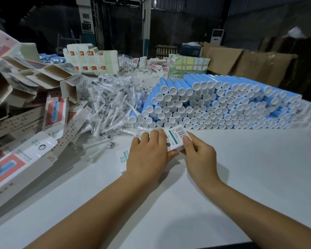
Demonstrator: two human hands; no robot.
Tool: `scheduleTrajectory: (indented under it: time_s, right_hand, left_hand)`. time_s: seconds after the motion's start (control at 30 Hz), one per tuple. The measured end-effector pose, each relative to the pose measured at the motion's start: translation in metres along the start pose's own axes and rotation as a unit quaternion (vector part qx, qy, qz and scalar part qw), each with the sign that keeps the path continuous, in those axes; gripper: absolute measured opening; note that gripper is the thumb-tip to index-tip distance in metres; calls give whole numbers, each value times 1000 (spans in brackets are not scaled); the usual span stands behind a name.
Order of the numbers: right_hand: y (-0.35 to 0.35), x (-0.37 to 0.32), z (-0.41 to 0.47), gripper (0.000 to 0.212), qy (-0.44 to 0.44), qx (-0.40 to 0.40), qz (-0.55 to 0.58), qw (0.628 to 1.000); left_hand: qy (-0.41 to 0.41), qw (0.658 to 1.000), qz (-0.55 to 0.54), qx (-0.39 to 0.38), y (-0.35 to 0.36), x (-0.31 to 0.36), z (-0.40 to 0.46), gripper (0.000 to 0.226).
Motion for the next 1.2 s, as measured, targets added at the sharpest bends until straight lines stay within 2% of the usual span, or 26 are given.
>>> scheduleTrajectory:
  time_s: [0.17, 0.43, 0.5, 0.57, 0.6, 0.63, 0.67, 0.7, 0.73, 0.8, 0.83, 0.87, 0.9, 0.93, 0.97, 1.07, 1.2]
  right_hand:
    - [-3, -3, 0, 28, -55, 16, -47, 997]
    - [2, -2, 4, 31, -15, -60, 38, 997]
    - [4, -3, 3, 31, 9, -89, 89, 992]
    - [4, -5, 3, 28, 10, -105, 122, 987]
    - [4, -6, 2, 25, 0, -109, 121, 987]
    - [5, -6, 1, 23, -8, -118, 119, 986]
    - [7, -6, 0, 25, -13, -129, 112, 985]
    - [10, -7, -2, 29, -16, -143, 102, 984]
    - [13, -7, -5, 32, -23, -162, 90, 982]
    - [21, -8, -11, 34, -50, -208, 48, 976]
    - [25, -9, -15, 37, -65, -228, 20, 971]
    - [29, -11, -19, 39, -79, -237, -13, 968]
    - [32, -12, -21, 44, -92, -234, -51, 967]
    - [34, -12, -22, 51, -101, -224, -89, 965]
    - [34, -11, -21, 60, -104, -211, -120, 964]
    - [36, -7, -21, 68, -115, -192, -182, 957]
    - [28, -8, -12, 64, -104, -169, -225, 954]
  left_hand:
    - [-1, 1000, 15, 14, -4, 1, -1, 74]
    - [-1, 1000, 7, 10, 2, -3, 4, 74]
    - [-12, 999, -31, 12, -1, -6, 6, 76]
    - [-47, 984, -161, 56, -8, -14, 8, 82]
    - [-71, 956, -265, 102, -14, -18, 7, 78]
    - [-96, 905, -380, 165, -21, -22, 5, 66]
    - [-132, 831, -491, 225, -25, -26, 4, 52]
    - [-194, 742, -590, 252, -22, -32, 3, 45]
    - [-266, 639, -678, 247, -16, -35, 3, 45]
    - [-359, 414, -815, 189, 0, -30, 3, 53]
    - [-389, 327, -845, 167, 6, -27, 2, 57]
    - [-413, 261, -858, 155, 9, -23, 1, 61]
    - [-433, 222, -861, 151, 13, -20, -1, 66]
    - [-452, 209, -854, 150, 18, -19, -2, 68]
    - [-458, 211, -850, 153, 21, -18, -2, 66]
    - [-431, 236, -853, 175, 29, -18, -2, 55]
    - [-375, 343, -834, 212, 39, -16, 1, 45]
Point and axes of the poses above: each hand's wrist, its own z-axis towards the middle knuckle, its own y-axis out of the palm, x = y × z, the point moved 4 cm from there along z, towards the middle knuckle, and after that the axes turned 14 degrees about y, right-handed, at the moved point
